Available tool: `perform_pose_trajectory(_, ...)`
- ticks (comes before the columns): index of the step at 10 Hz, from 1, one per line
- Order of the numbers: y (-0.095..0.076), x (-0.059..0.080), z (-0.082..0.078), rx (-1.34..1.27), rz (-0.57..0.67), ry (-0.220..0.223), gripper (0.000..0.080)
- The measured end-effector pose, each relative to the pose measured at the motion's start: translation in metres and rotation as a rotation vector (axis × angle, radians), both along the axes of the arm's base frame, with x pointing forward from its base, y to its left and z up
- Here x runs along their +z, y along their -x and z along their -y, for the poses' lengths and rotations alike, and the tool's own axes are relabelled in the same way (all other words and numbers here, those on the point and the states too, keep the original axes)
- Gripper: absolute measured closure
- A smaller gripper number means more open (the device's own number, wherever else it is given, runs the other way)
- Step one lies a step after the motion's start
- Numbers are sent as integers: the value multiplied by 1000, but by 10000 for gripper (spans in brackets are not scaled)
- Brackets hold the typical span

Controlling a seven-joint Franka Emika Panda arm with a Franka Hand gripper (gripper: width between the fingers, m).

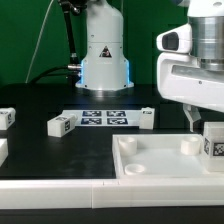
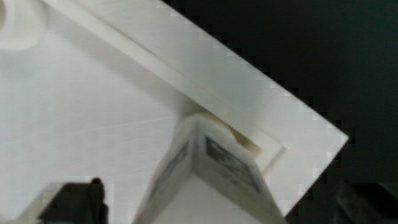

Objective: Assemble one leg

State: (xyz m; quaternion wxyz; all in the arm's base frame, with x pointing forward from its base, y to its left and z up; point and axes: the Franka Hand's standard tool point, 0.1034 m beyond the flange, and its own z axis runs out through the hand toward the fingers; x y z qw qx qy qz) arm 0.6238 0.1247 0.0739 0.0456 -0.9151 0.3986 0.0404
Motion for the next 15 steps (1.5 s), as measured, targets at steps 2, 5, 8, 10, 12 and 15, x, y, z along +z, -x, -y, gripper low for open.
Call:
perform_pose_trajectory(2,0,0,-1,229,26,22,151)
perform_pose_trajectory(5,0,0,-4,519,48,61,151)
perform_pose_trajectory(8,-2,-1,11,704,59,52,151)
perform_pose_trajectory(10,-2,-1,10,726,62,52,266)
perform_pose_trajectory(12,-2,-1,10,726,62,52,443)
perform_pose_trajectory(15,-2,-1,10,700,60,52,508)
